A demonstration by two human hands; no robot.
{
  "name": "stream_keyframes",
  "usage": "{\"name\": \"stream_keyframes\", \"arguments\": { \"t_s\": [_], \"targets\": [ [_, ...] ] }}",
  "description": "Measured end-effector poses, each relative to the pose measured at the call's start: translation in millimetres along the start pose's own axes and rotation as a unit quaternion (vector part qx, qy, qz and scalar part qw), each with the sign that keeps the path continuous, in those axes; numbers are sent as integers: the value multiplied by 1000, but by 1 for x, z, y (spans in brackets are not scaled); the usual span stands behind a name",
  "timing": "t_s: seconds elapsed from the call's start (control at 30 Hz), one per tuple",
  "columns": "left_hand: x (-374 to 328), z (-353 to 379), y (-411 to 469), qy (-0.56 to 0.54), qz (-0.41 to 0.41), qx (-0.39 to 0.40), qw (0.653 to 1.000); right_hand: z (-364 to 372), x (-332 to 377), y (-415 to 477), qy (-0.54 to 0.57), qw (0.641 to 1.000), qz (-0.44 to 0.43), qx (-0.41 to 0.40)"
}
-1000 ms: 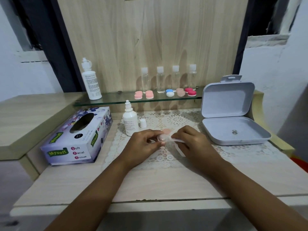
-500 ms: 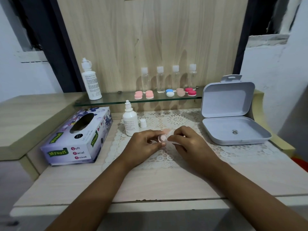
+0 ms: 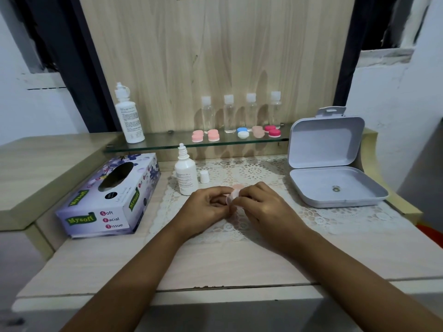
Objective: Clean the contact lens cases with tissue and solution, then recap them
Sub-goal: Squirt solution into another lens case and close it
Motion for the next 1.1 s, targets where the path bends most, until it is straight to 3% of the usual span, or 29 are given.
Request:
{"name": "stream_keyframes", "arguments": {
  "t_s": [0.17, 0.43, 0.67, 0.83, 1.1],
  "targets": [
    [1, 0, 0, 1, -8, -16, 1000, -1, -6, 0, -32, 999, 24, 8],
    [-4, 1, -1, 27, 11, 6, 1000, 8, 3, 3, -59, 997, -20, 35],
    [-2, 1, 0, 5, 4, -5, 1000, 4, -5, 2, -45, 999, 8, 13],
    [-7, 2, -2, 47, 19, 4, 999, 11, 2, 4, -67, 997, -32, 30],
    [0, 0, 0, 10, 6, -8, 1000, 6, -6, 2, -45, 999, 7, 22]
  ]
}}
Point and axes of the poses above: each hand's wrist, its own y-axis towards the middle knuckle, its own z-axis out of the palm, x = y × z, the point moved 4 cm from there along y, towards the middle knuckle, and after that the axes turned 8 degrees about x, right-handed, at the moved point
